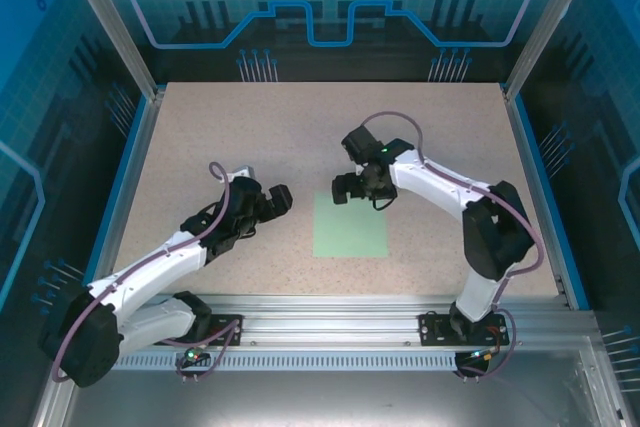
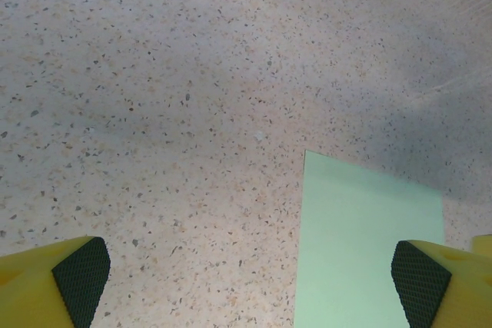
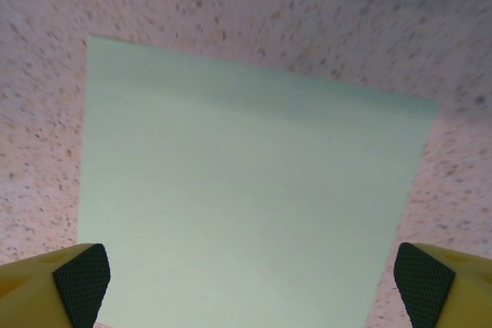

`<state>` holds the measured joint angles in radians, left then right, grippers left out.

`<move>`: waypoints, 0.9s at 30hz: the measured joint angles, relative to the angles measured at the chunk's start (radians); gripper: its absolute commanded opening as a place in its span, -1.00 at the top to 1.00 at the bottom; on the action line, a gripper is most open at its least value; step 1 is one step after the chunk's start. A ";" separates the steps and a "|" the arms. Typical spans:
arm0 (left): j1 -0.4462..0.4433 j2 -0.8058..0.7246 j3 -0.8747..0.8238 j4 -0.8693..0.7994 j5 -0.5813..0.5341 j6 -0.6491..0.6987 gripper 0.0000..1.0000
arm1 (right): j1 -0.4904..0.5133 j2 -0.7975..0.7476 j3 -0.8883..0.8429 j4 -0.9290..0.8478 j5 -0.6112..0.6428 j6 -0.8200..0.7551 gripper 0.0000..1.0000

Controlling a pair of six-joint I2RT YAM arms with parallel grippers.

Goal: Fold a paper plane with a square sheet of paper (pick it up from the middle)
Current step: Rotate the square sheet of paper at the center of the table, then first fold in half a square sheet of paper at the center of the table.

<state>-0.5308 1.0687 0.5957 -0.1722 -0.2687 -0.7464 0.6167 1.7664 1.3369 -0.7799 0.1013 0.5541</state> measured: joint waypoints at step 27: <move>0.077 0.014 -0.069 0.076 0.102 0.012 -0.97 | 0.112 0.190 0.160 -0.135 0.080 0.119 -0.99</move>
<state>-0.4534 1.0832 0.5270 -0.0967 -0.1669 -0.7341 0.7288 1.9564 1.4971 -0.9150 0.1818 0.6735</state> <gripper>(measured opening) 0.985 0.993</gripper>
